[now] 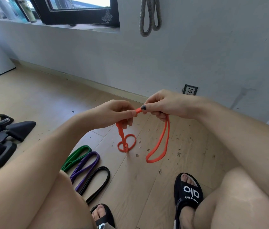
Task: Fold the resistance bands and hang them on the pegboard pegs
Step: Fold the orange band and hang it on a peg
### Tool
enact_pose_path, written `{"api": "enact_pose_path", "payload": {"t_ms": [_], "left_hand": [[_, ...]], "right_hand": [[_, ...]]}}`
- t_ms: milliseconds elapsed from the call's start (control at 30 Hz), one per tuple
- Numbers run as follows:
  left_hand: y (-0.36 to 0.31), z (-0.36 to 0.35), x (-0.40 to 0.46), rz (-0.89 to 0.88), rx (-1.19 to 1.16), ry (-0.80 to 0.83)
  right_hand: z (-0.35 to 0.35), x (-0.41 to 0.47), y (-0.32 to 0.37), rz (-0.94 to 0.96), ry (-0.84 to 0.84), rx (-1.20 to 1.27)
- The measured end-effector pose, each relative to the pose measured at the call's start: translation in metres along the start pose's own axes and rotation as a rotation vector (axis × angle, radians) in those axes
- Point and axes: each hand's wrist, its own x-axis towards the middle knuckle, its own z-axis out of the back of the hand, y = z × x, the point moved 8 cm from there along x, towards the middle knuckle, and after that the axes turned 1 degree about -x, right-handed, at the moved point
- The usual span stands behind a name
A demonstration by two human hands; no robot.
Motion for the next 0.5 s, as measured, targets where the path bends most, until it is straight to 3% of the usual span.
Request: {"api": "enact_pose_path", "payload": {"t_ms": [500], "left_hand": [[-0.016,0.009,-0.002,-0.163,0.074,-0.134]], "right_hand": [[0.01,-0.003,0.012,0.04,-0.126,0.069]]}}
